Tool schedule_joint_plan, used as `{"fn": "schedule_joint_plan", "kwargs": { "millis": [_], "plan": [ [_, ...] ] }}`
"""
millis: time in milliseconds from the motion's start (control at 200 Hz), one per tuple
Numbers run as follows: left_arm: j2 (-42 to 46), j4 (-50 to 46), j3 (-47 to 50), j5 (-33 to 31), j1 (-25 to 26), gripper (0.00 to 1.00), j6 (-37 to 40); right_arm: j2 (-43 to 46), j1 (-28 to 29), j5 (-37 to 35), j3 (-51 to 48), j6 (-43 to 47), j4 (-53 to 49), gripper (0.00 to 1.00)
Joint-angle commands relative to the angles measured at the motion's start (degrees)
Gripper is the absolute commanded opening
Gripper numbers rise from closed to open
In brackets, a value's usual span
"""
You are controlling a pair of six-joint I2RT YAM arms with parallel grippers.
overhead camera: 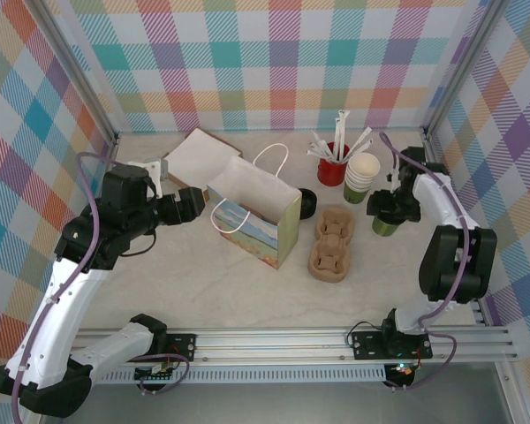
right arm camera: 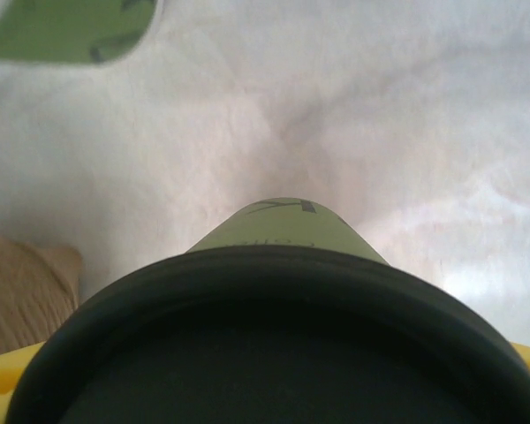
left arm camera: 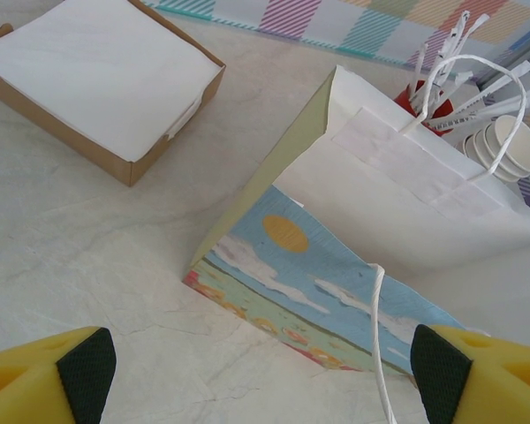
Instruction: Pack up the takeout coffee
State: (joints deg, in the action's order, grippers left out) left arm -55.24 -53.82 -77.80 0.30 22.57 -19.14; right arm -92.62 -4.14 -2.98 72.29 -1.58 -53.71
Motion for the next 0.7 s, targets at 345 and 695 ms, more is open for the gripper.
{"fn": "schedule_joint_plan", "kwargs": {
  "millis": [345, 695],
  "plan": [
    [0.4, 1.1, 1.3, -0.2, -0.7, 0.89, -1.0, 5.4, 0.6, 0.4, -9.6, -1.8, -3.4, 0.92],
    [0.7, 0.9, 1.2, -0.4, -0.7, 0.89, -1.2, 3.4, 0.7, -0.7, -8.9, -1.1, -7.6, 1.0]
  ]
}}
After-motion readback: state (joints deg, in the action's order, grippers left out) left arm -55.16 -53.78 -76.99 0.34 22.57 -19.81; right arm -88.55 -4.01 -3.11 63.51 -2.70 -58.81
